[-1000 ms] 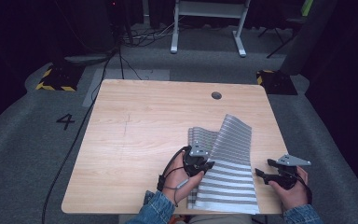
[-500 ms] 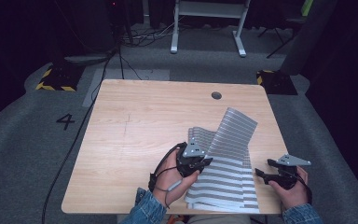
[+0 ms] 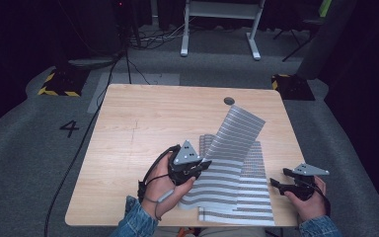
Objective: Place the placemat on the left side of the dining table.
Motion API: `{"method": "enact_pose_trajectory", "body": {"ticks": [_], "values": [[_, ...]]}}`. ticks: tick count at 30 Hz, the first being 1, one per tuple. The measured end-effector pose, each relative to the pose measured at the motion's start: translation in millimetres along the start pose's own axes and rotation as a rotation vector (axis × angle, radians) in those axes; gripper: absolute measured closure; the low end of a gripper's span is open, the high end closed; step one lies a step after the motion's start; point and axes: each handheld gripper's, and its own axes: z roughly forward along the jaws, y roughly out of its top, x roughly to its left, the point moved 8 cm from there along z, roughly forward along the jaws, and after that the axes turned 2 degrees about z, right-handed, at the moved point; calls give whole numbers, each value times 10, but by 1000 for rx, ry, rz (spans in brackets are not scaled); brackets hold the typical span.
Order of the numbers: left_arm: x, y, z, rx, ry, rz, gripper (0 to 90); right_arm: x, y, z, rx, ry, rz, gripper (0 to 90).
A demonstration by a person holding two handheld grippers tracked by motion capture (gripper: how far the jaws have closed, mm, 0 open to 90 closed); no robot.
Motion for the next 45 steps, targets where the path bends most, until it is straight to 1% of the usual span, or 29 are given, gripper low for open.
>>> {"method": "enact_pose_trajectory", "body": {"ticks": [3, 4, 5, 6, 8, 10, 11, 12, 13, 14, 16, 17, 19, 20, 21, 23, 26, 27, 28, 29, 33, 34, 35, 37, 38, 40, 43, 44, 45], "values": [[41, 10, -109, -9, 12, -2, 887, 1, 0, 0, 0, 0, 0, 260], [42, 11, -128, -15, 11, -12, 886, 3, 1, 1, -1, 1, 2, 261], [59, 10, -164, -12, 15, -7, 886, 3, 1, 1, -1, 1, 2, 261], [64, 9, -191, -15, 8, -9, 886, 2, 1, 0, 0, 1, 1, 261], [84, 4, -246, -17, 9, -17, 886, 0, 0, -1, 1, 1, 0, 261], [116, -7, -305, -11, 14, -14, 886, 0, 0, -1, 1, 1, 0, 261], [117, -6, -312, -21, 14, -24, 886, 0, 0, -1, 1, 1, 0, 261], [137, -14, -343, -14, 23, -19, 886, -1, -1, -3, 3, 0, 0, 261], [148, -18, -366, -14, 19, -17, 886, -1, -1, -3, 3, 0, 0, 261], [169, -25, -391, -11, 29, -14, 886, -2, -2, -5, 4, -1, -1, 261], [202, -34, -442, -17, 40, -27, 886, -5, -1, -5, 4, -2, -4, 261], [229, -43, -470, -17, 47, -22, 886, -4, -1, -5, 3, -1, -4, 261], [269, -72, -523, -17, 53, -41, 886, -6, -1, -5, 4, -2, -5, 261], [285, -87, -541, -12, 47, -39, 886, -3, -1, -4, 3, -2, -3, 261], [321, -108, -568, -5, 56, -35, 886, -3, -2, -5, 4, -2, -2, 261], [362, -158, -606, 7, 47, -41, 886, -3, -2, -5, 4, -2, -1, 261], [472, -247, -686, 32, 69, -45, 886, -2, 0, -5, 3, -1, -2, 261], [488, -269, -697, 38, 63, -51, 885, -2, 0, -5, 3, -1, -2, 261], [542, -298, -726, 45, 81, -46, 885, 0, 1, -4, 2, -1, 0, 261], [558, -325, -741, 58, 84, -58, 886, -3, 0, -5, 3, -1, -2, 261], [713, -450, -759, 95, 92, -51, 885, -1, 1, -5, 2, -1, 0, 261], [761, -483, -751, 96, 101, -58, 885, -2, 0, -5, 3, -1, -2, 261], [815, -525, -747, 104, 110, -57, 885, 0, 1, -4, 2, -1, 0, 261], [919, -625, -737, 134, 123, -56, 885, 0, 1, -4, 2, -1, 0, 261], [957, -656, -733, 142, 132, -52, 885, -1, 1, -4, 2, -1, -1, 261], [1042, -738, -724, 164, 151, -60, 885, -2, 0, -5, 3, -1, -1, 261], [1173, -842, -719, 181, 176, -87, 884, 0, 1, -4, 2, 0, 0, 261], [1227, -866, -719, 186, 179, -83, 884, 0, 1, -4, 2, 0, 0, 261], [1270, -903, -712, 200, 175, -99, 884, 0, 1, -4, 2, 0, 0, 261]]}}
